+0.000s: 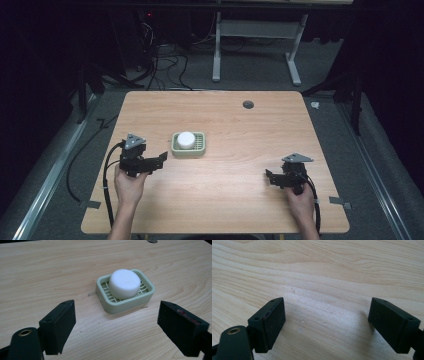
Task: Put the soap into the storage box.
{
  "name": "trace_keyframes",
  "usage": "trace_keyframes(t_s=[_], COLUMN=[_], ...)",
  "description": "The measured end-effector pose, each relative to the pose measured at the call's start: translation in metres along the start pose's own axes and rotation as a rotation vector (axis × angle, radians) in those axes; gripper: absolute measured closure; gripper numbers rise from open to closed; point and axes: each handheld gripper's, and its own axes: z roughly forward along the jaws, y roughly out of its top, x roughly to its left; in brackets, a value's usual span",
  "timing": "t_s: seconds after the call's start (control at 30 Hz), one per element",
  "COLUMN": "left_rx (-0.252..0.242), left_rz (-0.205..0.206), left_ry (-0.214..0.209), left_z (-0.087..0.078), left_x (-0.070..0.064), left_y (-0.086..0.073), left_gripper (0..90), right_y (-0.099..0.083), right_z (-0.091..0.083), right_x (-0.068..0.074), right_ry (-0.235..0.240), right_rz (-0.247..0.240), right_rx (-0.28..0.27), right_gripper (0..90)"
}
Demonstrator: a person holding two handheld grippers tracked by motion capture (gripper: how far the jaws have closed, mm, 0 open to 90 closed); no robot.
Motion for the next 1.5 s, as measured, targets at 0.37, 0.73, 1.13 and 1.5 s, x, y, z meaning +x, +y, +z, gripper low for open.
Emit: trace_keyframes(t_s=[0.37, 0.73, 1.13, 1.5], left_rx=[0.007, 0.027, 0.032, 0.045], left_rz=[-0.026, -0.054, -0.071, -0.075], left_ry=[0.004, -0.006, -0.006, -0.01], left_z=[-0.003, -0.002, 0.0, 0.002], left_x=[0.005, 0.01, 0.011, 0.011], left_y=[-0.012, -0.025, -0.035, -0.044], left_gripper=[16.0, 16.2, 16.3, 16.3], right_y=[0.0, 0.0, 0.0, 0.0], right_z=[0.0, 0.0, 0.0, 0.0], right_x=[0.0, 0.0, 0.0, 0.0], right_ry=[-0.001, 0.0, 0.0, 0.0], right_rz=[0.001, 0.0, 0.0, 0.0], right_rx=[0.0, 0.0, 0.0, 0.0], right_gripper=[15.2, 15.2, 15.2, 15.1])
